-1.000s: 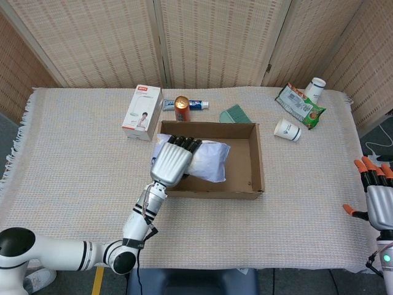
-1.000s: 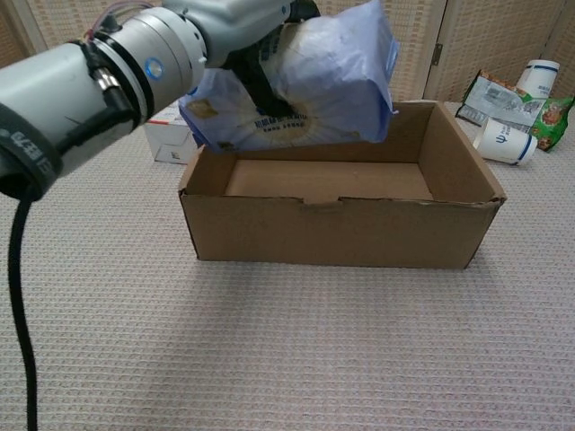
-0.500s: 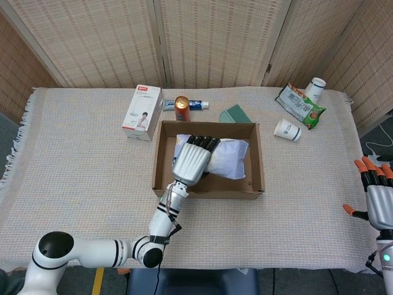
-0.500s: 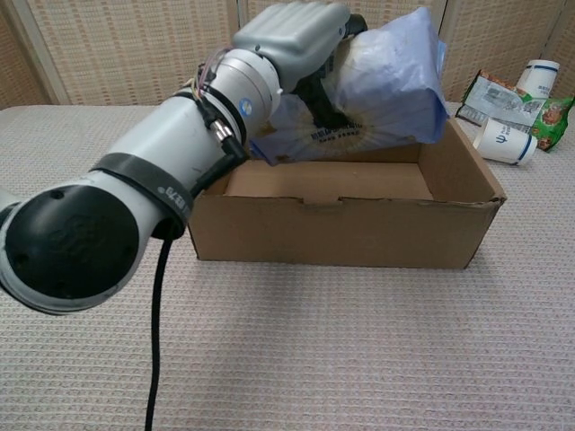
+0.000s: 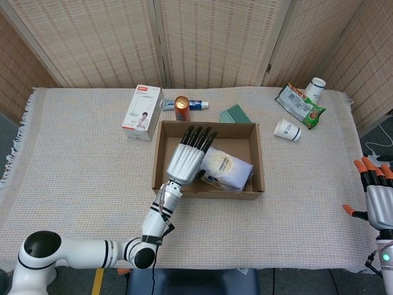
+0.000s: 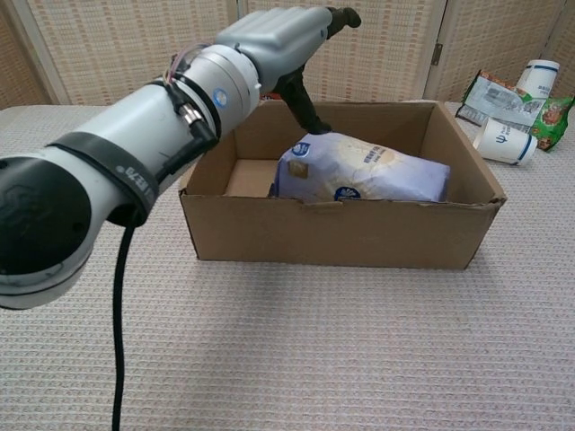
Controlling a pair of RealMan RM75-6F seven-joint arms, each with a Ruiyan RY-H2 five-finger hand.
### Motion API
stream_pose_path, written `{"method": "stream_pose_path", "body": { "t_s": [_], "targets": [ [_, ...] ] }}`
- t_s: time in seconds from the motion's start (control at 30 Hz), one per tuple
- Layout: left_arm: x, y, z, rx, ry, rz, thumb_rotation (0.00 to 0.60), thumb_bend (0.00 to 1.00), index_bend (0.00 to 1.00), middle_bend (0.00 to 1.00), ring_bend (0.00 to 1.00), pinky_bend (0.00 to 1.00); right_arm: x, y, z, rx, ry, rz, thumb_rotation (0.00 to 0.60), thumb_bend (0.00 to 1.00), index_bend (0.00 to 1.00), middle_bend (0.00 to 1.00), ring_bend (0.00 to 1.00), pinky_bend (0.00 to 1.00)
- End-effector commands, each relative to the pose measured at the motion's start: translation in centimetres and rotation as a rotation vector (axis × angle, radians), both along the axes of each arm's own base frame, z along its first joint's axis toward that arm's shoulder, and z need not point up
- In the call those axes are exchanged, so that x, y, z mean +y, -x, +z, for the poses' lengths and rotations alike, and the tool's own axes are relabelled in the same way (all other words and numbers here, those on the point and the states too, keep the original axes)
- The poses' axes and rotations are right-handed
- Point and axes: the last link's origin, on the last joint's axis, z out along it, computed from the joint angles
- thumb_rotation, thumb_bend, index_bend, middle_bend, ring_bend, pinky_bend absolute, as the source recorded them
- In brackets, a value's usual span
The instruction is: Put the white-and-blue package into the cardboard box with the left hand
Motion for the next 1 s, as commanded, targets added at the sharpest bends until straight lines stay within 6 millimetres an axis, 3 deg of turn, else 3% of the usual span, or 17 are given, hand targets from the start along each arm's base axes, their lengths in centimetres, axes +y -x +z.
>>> {"method": "stream_pose_path", "body": {
  "t_s": [0.03,0.2,0.47,0.77,1.0],
  "targets": [
    [-0.8,0.8,1.9,-0.038,-0.004,0.054,0.6,0.18,0.0,0.0,0.0,0.05,0.0,0.0,0.0,0.0,0.0,-0.001,0.6,0.0,0.05,0.0,0.0,0.0],
    [-2.7,2.7,6.1,-0.061,-0.094,0.11,0.6,0.2,0.0,0.0,0.0,0.06,-0.1,0.0,-0.2,-0.001,-0.007,-0.002,0.6,0.0,0.05,0.0,0.0,0.0],
    [-0.8,6.8,12.6,0.017,-0.278,0.197,0.6,0.24,0.0,0.0,0.0,0.07,0.0,-0.2,-0.6,0.003,-0.019,0.004,0.6,0.0,0.05,0.0,0.0,0.0],
    [-3.2,13.9,15.9,0.135,-0.352,0.3,0.6,0.26,0.0,0.0,0.0,0.09,0.1,-0.2,-0.8,0.005,-0.03,0.002,0.6,0.0,0.05,0.0,0.0,0.0],
    [-5.9,19.7,16.3,0.179,-0.295,0.385,0.6,0.26,0.0,0.0,0.0,0.12,0.5,-0.6,-0.9,0.008,-0.031,0.019,0.6,0.0,0.05,0.0,0.0,0.0]
  ]
}}
